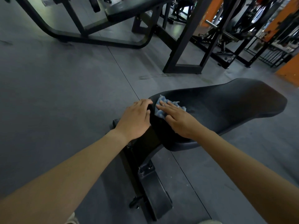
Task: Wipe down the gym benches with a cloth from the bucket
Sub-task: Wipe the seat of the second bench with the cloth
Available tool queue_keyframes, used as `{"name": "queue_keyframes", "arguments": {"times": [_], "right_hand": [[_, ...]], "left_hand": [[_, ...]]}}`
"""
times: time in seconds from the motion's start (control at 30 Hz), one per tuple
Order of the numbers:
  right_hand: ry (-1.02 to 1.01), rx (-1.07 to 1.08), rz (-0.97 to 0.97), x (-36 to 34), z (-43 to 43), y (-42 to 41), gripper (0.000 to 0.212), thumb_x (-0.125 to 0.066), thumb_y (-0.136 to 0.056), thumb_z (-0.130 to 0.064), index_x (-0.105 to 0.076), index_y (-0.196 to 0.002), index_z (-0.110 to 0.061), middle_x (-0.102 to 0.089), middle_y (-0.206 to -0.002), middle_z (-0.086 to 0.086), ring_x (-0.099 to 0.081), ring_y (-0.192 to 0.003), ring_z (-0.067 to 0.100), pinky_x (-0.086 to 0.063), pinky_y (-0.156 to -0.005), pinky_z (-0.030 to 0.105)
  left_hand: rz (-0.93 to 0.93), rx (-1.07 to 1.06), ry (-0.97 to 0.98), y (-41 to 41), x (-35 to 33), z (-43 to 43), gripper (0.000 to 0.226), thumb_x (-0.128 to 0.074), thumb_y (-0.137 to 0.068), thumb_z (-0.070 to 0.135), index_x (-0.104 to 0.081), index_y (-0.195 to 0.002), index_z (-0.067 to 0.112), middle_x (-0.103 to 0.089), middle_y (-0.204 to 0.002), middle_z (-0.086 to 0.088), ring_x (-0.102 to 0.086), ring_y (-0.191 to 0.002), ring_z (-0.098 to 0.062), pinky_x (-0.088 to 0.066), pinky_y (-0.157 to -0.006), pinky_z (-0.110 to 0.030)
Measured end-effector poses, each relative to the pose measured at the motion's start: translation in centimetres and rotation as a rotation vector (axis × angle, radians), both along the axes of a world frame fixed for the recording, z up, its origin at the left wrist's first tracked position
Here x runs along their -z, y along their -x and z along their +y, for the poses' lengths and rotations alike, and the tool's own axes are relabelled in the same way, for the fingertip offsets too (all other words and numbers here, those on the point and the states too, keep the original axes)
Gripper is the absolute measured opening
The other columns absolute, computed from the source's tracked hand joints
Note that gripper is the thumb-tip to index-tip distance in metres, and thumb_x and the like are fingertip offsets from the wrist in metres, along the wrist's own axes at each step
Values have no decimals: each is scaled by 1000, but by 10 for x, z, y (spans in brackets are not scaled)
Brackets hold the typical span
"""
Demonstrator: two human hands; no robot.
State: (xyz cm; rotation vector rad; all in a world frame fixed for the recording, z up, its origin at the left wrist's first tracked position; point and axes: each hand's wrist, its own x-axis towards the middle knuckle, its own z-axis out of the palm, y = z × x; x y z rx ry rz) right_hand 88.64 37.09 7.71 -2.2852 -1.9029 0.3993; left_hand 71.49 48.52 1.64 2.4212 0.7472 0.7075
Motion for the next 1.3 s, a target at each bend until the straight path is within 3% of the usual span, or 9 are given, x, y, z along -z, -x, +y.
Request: {"name": "queue_keyframes", "arguments": {"times": [0.17, 0.27, 0.53, 0.63, 0.73, 0.83, 0.9, 1.1, 1.3], "right_hand": [[1, 224, -40, 5, 40, -9, 51, -28, -108, -27, -24, -159, -28, -12, -169, -3, -5, -156, 20, -4, -125, 46], [1, 219, -70, 11, 46, 4, 53, -26, -108, -28, -21, -160, -26, -9, -170, -1, -3, -156, 24, -3, -124, 52], [3, 16, -76, 15, -3, 23, 55, -27, -108, -43, -15, -160, -35, -3, -168, -11, 7, -154, 9, 4, -124, 40], [-12, 93, -28, 11, -9, -3, 54, -25, -107, -40, -23, -160, -28, -12, -169, -5, -3, -156, 14, -4, -127, 45], [41, 244, -125, 10, -17, -28, 58, -20, -105, -38, -31, -157, -13, -12, -169, 5, -6, -156, 28, -11, -124, 55], [30, 312, -107, 13, -19, -20, 64, -14, -102, -46, -27, -159, -20, -11, -169, 2, -5, -156, 28, -9, -124, 56], [0, 202, -99, 15, -25, 0, 69, -11, -99, -52, -27, -159, -22, -13, -169, 1, -4, -156, 27, -9, -123, 58], [-101, 52, -53, 16, -71, -1, 49, -29, -111, -32, -28, -159, -24, -18, -166, -5, -3, -154, 11, 5, -124, 35], [-243, 441, 102, 16, -101, -49, 43, -32, -110, -23, -42, -151, -17, -31, -163, 6, -16, -154, 22, -8, -125, 39]], "left_hand": [[25, 19, 14, 1, 2, -1, 44, -45, -106, 19, -39, -150, 18, -45, -155, -3, -46, -138, -19, -41, -113, -40], [22, 15, 2, -1, 3, -1, 44, -45, -106, 19, -39, -149, 19, -48, -151, -3, -49, -135, -19, -43, -111, -41], [54, 25, -49, 2, 1, -1, 42, -47, -105, 19, -42, -146, 17, -49, -151, -4, -50, -133, -21, -44, -109, -39], [73, 10, -34, 1, -6, -3, 37, -43, -107, 21, -47, -144, 15, -52, -148, -7, -47, -135, -23, -40, -110, -42], [122, 2, 0, -3, -14, -12, 38, -41, -108, 23, -46, -145, 12, -47, -152, -11, -40, -141, -27, -38, -114, -45], [139, 12, -34, -7, -20, -25, 38, -42, -108, 25, -47, -142, 11, -44, -152, -11, -36, -143, -27, -36, -116, -45], [130, 40, -89, -11, -22, -33, 35, -44, -106, 24, -49, -139, 12, -45, -148, -9, -39, -140, -25, -38, -114, -43], [104, 120, -172, -17, -21, -56, 33, -45, -106, 24, -53, -136, 13, -50, -144, -6, -46, -136, -20, -41, -111, -34], [176, 125, -238, -12, -17, -64, 40, -37, -110, 29, -50, -144, 11, -46, -153, -8, -39, -144, -24, -33, -119, -39]]}}
